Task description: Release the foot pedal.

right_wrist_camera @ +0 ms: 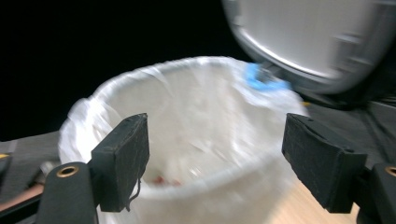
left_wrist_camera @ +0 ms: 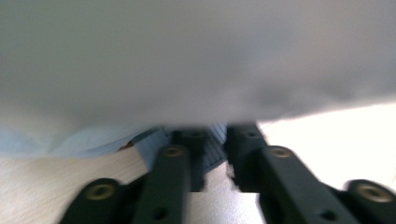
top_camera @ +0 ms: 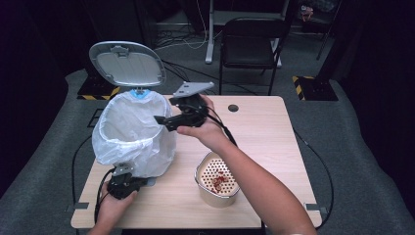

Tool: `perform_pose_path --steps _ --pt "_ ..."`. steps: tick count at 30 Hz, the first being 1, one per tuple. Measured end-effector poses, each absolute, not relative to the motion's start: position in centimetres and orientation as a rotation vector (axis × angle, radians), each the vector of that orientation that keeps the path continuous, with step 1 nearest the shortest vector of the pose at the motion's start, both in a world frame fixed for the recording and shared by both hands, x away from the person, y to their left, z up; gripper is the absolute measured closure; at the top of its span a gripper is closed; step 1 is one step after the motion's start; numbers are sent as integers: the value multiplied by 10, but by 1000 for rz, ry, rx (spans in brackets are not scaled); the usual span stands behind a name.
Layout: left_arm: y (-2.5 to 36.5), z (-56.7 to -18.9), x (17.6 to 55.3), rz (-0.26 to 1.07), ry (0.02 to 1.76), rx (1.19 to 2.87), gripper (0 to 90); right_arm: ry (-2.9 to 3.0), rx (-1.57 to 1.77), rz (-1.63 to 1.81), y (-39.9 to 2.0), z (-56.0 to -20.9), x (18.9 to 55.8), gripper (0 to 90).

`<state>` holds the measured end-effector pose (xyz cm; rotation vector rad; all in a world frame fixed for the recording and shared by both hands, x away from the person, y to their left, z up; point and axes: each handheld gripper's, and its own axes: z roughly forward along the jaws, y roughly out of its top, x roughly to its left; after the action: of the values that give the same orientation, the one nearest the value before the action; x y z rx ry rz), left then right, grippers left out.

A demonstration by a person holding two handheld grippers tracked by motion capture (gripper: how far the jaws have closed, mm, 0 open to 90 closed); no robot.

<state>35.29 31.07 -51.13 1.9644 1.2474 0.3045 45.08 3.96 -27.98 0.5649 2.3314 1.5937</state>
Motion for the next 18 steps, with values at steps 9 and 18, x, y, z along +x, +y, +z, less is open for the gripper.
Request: perform_pose_path --steps 9,18 --pt "322 -503 346 275 1302 1820 611 2279 655 1505 -31 -296 437 245" --pt "339 -498 342 294 1311 1816 543 2229 745 1459 -76 -317 428 257"
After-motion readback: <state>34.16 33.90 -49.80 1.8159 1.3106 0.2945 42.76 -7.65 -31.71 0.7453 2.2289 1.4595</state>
